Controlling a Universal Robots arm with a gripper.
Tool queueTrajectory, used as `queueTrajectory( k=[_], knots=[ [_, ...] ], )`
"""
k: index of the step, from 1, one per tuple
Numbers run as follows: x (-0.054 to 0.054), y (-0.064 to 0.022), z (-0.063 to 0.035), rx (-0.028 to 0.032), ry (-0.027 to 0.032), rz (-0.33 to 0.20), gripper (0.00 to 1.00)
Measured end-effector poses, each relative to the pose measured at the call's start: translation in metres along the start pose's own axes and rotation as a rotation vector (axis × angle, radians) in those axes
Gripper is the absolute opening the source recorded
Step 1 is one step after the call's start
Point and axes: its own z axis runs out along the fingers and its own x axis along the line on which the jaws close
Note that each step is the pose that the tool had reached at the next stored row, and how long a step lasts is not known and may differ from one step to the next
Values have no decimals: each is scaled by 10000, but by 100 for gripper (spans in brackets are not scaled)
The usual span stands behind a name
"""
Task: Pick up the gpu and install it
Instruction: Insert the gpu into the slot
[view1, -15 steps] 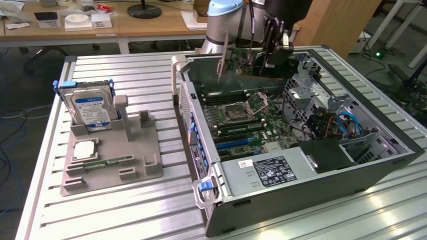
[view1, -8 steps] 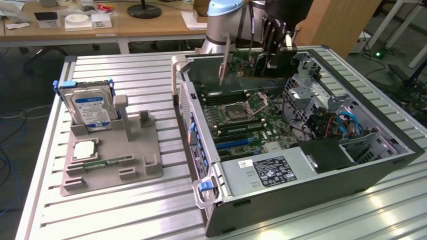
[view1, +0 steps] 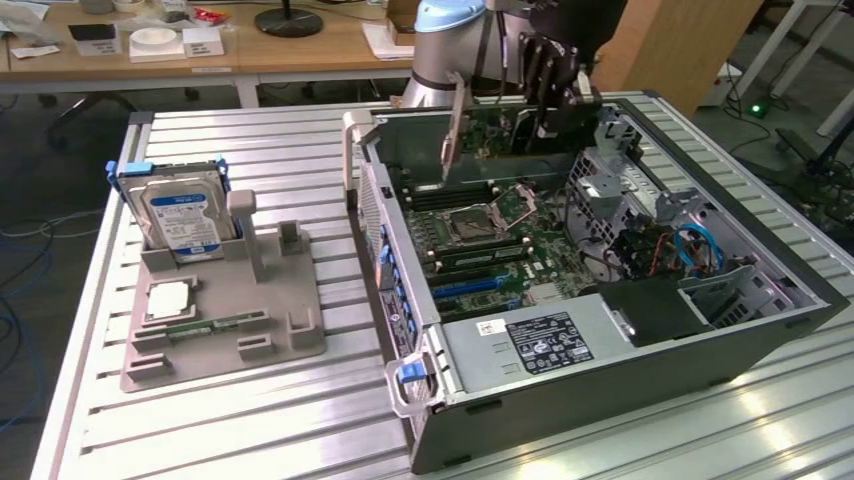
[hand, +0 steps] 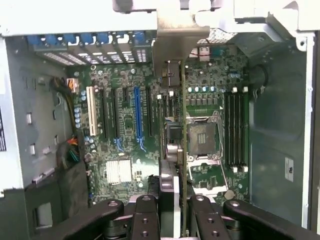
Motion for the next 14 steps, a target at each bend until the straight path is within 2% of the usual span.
queueTrajectory(
  k=[7, 11, 14],
  knots=[
    [16, -1, 5, 16, -28, -727, 28],
    [27, 1, 41, 22, -32, -738, 28],
    [35, 2, 89, 49, -29, -646, 28]
  ],
)
